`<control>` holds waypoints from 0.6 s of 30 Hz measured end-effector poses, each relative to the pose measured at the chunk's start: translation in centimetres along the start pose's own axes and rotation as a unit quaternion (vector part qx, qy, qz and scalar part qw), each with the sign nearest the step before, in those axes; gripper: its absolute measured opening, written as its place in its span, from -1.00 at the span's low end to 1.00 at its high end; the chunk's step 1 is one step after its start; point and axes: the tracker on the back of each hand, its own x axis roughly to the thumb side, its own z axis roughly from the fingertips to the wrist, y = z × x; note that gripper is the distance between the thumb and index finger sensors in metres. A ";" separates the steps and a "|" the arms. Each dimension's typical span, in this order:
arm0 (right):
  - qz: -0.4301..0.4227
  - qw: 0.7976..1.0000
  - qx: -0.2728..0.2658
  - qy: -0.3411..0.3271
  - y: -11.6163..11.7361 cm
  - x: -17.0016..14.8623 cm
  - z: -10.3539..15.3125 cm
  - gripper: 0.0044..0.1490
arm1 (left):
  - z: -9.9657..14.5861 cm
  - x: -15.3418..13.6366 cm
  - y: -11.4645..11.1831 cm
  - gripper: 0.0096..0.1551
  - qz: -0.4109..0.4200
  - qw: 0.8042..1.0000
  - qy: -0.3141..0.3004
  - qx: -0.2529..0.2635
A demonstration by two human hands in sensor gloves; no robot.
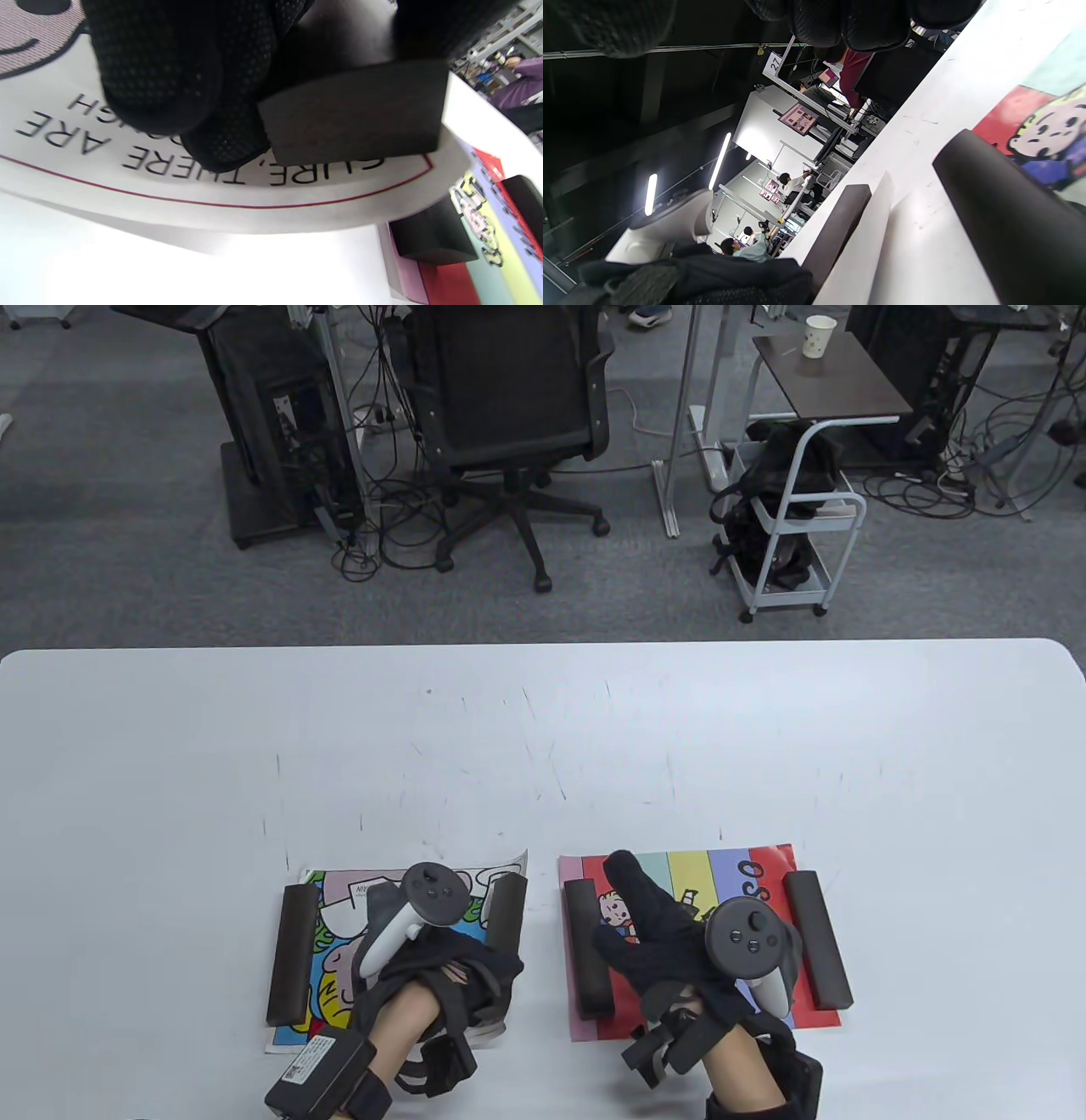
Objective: Unroll posters and secure with paperweights
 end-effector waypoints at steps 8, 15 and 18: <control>0.014 1.000 0.010 0.001 0.4 0.0 0.0 0.14 | -0.6 1.7 -1.6 -0.14 -0.082 0.996 0.038 0.013; 0.029 1.000 0.010 0.000 0.6 0.1 0.0 0.17 | -0.9 3.1 -3.2 -0.09 -0.182 0.979 0.046 0.077; 0.036 0.999 0.009 0.000 0.6 0.1 0.1 0.18 | -1.2 3.5 -3.4 -0.09 -0.214 0.971 0.056 0.094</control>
